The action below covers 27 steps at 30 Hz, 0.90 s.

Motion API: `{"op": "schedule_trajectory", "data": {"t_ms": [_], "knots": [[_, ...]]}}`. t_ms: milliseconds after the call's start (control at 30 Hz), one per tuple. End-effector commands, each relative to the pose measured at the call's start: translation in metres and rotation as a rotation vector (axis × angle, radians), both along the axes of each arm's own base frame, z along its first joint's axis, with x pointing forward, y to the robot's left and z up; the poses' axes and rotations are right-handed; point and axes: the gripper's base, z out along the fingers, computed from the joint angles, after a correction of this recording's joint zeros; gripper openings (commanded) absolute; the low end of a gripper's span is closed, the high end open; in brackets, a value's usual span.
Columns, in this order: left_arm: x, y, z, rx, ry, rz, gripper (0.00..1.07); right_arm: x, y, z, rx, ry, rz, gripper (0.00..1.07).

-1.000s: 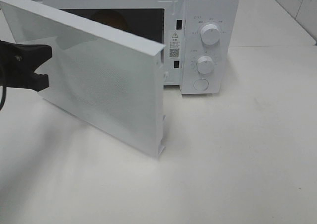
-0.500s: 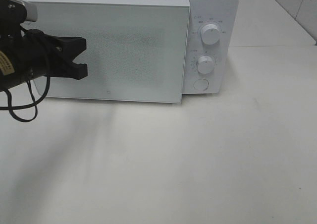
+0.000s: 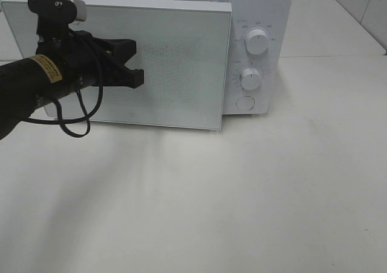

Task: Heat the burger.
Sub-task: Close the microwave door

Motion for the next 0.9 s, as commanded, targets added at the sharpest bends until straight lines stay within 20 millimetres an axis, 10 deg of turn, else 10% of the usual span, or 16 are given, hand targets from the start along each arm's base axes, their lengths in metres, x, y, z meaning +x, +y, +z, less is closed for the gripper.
{"op": "schedule_trajectory", "data": {"t_ms": [33, 900], "knots": [[0.008, -0.014, 0.003, -0.033, -0.02, 0.011, 0.0, -0.004, 0.0, -0.001, -0.01, -0.024, -0.001, 0.67], [0.055, -0.073, 0.007, -0.146, -0.062, 0.025, 0.0, -0.004, 0.0, -0.001, -0.01, -0.024, -0.001, 0.67]]}}
